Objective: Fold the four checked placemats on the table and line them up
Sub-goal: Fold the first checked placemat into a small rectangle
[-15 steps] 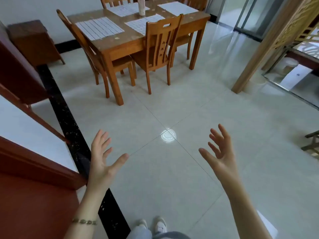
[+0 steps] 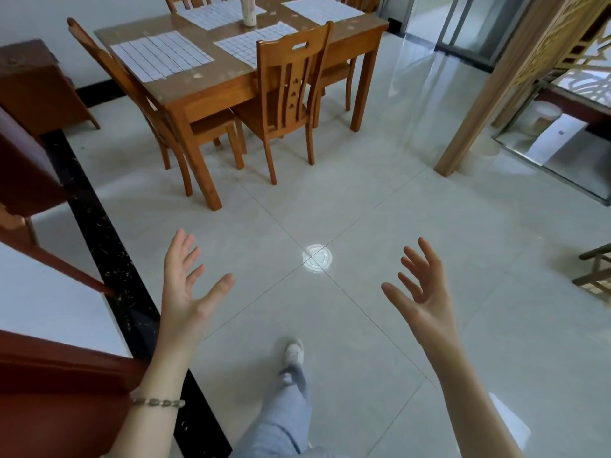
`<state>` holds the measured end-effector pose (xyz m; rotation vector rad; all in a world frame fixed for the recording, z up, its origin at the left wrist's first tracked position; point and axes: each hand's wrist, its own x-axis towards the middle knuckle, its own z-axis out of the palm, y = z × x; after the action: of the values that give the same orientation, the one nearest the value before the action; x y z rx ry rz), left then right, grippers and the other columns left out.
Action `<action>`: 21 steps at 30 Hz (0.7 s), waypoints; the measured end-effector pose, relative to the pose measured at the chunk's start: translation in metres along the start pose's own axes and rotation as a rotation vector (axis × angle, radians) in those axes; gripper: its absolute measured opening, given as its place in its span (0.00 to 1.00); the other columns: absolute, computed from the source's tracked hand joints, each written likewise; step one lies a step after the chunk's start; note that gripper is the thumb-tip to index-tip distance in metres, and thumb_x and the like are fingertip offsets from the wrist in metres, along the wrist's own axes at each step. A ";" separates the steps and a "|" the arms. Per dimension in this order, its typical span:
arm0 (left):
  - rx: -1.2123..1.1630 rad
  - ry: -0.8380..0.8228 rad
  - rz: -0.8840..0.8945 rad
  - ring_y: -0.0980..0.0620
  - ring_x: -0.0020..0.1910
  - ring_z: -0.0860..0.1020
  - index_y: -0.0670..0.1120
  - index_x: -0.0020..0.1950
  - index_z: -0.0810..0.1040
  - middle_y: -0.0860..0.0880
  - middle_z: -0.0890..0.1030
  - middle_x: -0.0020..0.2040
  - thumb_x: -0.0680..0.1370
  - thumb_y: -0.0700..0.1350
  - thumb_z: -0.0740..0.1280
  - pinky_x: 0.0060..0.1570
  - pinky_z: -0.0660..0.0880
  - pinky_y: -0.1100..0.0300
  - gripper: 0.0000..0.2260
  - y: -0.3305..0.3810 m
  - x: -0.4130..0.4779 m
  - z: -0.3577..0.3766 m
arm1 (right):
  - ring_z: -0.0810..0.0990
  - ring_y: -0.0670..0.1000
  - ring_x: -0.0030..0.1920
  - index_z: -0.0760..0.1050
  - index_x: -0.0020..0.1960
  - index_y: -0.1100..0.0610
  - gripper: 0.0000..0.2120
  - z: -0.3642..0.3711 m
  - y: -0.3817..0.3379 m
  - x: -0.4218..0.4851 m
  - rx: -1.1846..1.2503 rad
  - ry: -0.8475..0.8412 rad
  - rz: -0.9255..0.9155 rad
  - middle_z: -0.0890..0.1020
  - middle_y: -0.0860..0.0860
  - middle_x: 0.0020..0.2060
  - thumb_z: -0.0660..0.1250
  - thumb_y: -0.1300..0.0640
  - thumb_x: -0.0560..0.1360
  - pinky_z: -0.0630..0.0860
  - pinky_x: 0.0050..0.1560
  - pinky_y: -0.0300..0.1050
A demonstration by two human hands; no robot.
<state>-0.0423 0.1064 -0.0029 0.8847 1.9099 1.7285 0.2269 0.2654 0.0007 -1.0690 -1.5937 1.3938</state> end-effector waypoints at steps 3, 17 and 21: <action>-0.001 -0.033 0.010 0.61 0.71 0.66 0.58 0.76 0.57 0.56 0.64 0.74 0.68 0.51 0.74 0.69 0.65 0.56 0.41 -0.005 0.040 0.015 | 0.71 0.41 0.66 0.60 0.73 0.45 0.37 0.003 0.003 0.038 -0.002 0.032 -0.001 0.72 0.47 0.66 0.71 0.67 0.71 0.70 0.66 0.47; 0.006 -0.125 0.018 0.63 0.70 0.66 0.66 0.71 0.59 0.59 0.65 0.74 0.67 0.54 0.76 0.68 0.64 0.58 0.38 -0.020 0.268 0.076 | 0.71 0.42 0.66 0.59 0.73 0.46 0.37 0.026 -0.013 0.262 -0.047 0.108 -0.027 0.71 0.47 0.67 0.72 0.65 0.71 0.71 0.65 0.46; 0.021 -0.133 0.004 0.65 0.69 0.67 0.66 0.71 0.58 0.62 0.65 0.71 0.70 0.48 0.75 0.67 0.65 0.60 0.37 -0.027 0.326 0.102 | 0.71 0.42 0.66 0.59 0.73 0.46 0.37 0.028 -0.009 0.320 -0.050 0.115 -0.025 0.71 0.48 0.67 0.72 0.66 0.71 0.71 0.65 0.45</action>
<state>-0.2106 0.4051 -0.0085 0.9858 1.8443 1.6124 0.0816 0.5518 0.0104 -1.1347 -1.5604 1.2590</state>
